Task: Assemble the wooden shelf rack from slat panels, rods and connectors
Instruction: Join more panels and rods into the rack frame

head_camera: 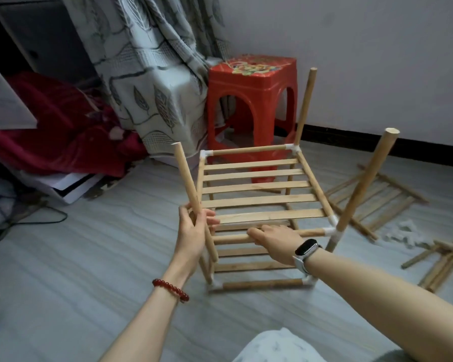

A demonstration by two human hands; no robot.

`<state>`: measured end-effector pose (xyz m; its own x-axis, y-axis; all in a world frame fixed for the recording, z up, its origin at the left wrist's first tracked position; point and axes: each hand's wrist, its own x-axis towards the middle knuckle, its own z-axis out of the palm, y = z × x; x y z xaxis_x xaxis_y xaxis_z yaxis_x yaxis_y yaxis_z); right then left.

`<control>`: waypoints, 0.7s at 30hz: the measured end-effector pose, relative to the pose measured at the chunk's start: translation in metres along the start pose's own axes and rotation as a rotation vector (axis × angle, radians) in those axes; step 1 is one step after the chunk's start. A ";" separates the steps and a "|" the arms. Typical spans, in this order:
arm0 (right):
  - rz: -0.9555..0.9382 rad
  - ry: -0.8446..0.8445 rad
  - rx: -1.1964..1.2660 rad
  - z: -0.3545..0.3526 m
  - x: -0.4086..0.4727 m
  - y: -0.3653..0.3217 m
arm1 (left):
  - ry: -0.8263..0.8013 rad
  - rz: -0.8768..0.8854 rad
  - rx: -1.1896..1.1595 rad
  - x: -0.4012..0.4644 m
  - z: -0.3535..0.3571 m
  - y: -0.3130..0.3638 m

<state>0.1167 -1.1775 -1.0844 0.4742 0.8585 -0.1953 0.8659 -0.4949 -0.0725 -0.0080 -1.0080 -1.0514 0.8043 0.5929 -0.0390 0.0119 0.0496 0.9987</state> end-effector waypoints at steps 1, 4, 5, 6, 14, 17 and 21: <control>-0.018 0.018 0.006 0.002 0.004 0.003 | -0.014 0.025 -0.001 0.001 -0.007 0.003; -0.024 0.054 0.017 0.004 -0.004 0.024 | -0.073 0.059 -0.006 0.002 -0.010 0.014; -0.015 0.058 0.013 0.007 -0.011 0.033 | -0.095 0.053 -0.013 0.001 -0.007 0.015; 0.001 0.065 0.006 0.010 -0.020 0.043 | -0.116 0.042 -0.018 0.000 -0.001 0.016; 0.342 0.080 -0.172 0.013 -0.090 0.131 | -0.254 -0.035 -0.012 -0.003 0.084 0.018; 0.551 -0.009 -0.173 0.000 -0.106 0.153 | -0.292 0.004 0.104 -0.003 0.123 0.019; 0.561 0.188 0.375 -0.018 -0.108 0.140 | -0.317 0.079 0.113 0.001 0.168 0.029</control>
<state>0.1896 -1.3373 -1.0557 0.8825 0.4514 -0.1321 0.3847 -0.8544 -0.3494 0.0934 -1.1411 -1.0167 0.9499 0.3108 0.0331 -0.0064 -0.0867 0.9962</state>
